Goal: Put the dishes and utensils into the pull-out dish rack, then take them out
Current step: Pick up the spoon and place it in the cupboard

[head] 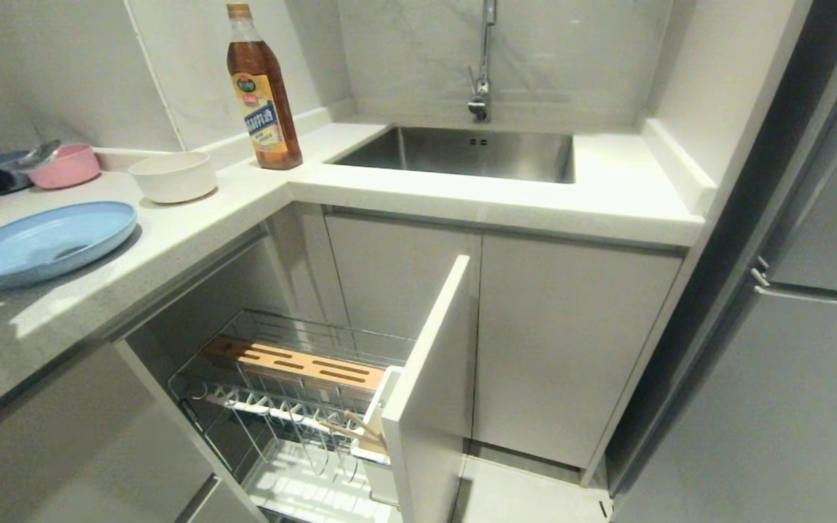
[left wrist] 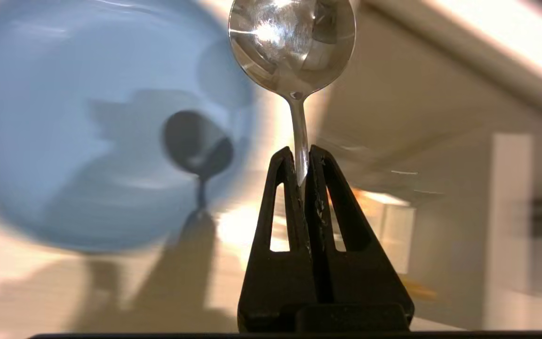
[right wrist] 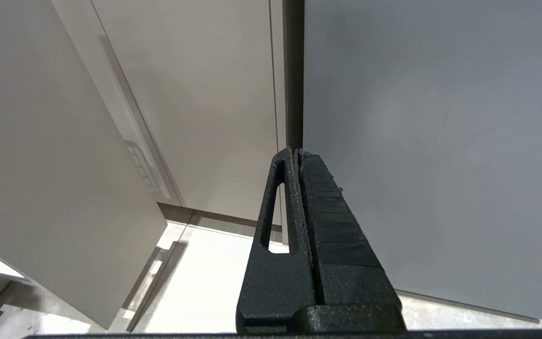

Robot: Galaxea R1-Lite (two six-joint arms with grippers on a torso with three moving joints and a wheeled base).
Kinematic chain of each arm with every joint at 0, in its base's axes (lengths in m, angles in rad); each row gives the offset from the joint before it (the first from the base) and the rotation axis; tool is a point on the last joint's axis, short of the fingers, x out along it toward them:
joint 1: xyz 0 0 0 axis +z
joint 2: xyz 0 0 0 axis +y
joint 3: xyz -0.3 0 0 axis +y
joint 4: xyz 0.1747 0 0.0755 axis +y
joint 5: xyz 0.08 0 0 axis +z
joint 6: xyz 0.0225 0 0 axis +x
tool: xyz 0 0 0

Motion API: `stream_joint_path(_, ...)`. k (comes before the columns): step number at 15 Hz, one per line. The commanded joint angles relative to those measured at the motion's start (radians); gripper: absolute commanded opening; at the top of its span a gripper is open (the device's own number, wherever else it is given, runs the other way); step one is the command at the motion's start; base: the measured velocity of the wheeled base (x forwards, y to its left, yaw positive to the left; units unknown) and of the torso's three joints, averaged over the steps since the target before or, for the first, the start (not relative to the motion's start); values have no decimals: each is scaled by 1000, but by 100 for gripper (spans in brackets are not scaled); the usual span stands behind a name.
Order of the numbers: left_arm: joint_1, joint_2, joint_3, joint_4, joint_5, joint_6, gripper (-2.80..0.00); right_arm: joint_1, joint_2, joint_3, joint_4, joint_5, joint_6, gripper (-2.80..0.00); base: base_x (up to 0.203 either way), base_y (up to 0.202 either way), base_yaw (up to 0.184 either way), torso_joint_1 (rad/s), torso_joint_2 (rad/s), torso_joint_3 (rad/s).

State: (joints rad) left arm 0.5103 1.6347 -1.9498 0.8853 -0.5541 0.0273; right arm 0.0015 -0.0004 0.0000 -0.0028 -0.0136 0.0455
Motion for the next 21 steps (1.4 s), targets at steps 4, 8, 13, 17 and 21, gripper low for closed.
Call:
stream_joint_path(4,-278,-109,2,165,2,-251,-280,0,0,0,0,0,0,-280,0,0,0,0,0,0)
stream_joint_path(8,-515,-50,48,354,38,-313,-280,0,0,0,0,0,-1,-280,0,0,0,0,0,0)
stream_joint_path(13,-708,147,90,372,208,-337,-280,0,0,0,0,0,0,-280,0,0,0,0,0,0)
stream_joint_path(17,-819,332,20,362,314,-369,-280,0,0,0,0,0,0,-280,0,0,0,0,0,0)
stream_joint_path(21,-882,484,2,280,398,-375,-280,0,0,0,0,0,0,-280,0,0,0,0,0,0)
